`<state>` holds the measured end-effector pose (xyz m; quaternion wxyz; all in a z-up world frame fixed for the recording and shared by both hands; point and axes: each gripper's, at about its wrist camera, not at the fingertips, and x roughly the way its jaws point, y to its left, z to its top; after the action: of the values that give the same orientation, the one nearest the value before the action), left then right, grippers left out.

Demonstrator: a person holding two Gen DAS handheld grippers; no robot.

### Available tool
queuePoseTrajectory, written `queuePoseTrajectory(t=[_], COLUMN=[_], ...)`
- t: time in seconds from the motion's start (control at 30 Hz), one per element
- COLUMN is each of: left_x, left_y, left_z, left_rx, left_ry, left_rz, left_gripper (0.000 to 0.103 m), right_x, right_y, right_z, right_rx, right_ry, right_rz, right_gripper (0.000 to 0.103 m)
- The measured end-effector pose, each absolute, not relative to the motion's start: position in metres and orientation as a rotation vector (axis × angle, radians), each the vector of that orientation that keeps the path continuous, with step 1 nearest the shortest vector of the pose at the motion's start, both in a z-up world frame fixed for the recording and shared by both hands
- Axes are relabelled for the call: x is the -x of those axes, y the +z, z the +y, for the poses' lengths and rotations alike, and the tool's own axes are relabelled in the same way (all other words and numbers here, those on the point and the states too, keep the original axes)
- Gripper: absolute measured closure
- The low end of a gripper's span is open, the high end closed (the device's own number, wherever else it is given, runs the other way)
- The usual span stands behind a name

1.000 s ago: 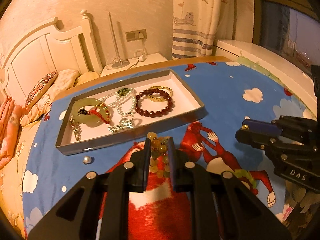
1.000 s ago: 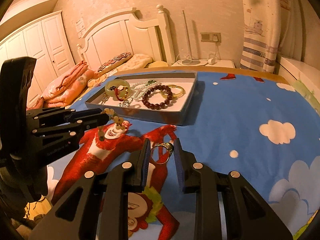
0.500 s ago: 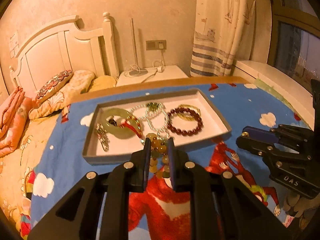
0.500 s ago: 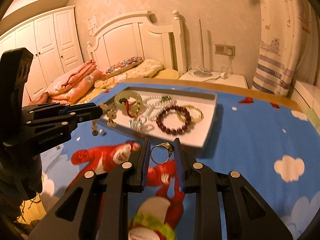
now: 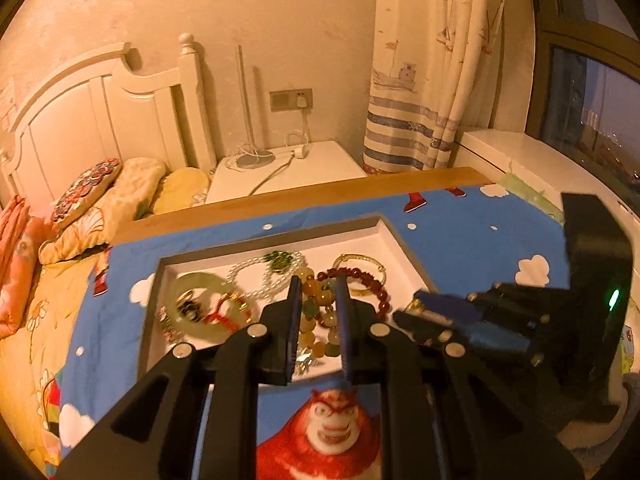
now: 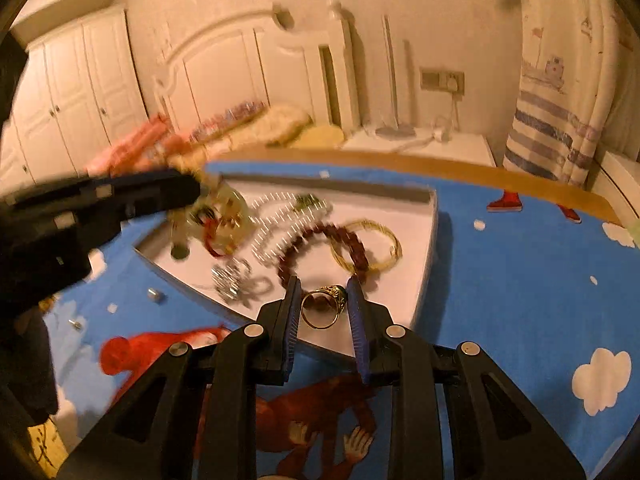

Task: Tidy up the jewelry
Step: 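Carry the ring and bead bracelet into the tray and open both tools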

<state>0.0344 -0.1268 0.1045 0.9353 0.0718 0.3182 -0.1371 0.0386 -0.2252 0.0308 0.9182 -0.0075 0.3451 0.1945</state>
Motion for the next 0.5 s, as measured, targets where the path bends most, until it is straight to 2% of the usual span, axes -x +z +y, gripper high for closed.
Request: queuePoseTrajectory(t=[0.43, 0.5], left_x=[-0.094, -0.099], left_y=[0.120, 0.117], left_z=[-0.143, -0.141], left_rx=[-0.134, -0.115], left_ry=[-0.284, -0.287], left_rz=[0.643, 0.663], left_gripper=[0.096, 0.092], right_x=[-0.054, -0.054], right_y=[0.013, 0.013], right_z=[-0.231, -0.230], right_rx=[0.005, 0.010], right_ry=[0.371, 0.369], right_rz=[0.795, 0.797], right_gripper=[0.077, 0.077])
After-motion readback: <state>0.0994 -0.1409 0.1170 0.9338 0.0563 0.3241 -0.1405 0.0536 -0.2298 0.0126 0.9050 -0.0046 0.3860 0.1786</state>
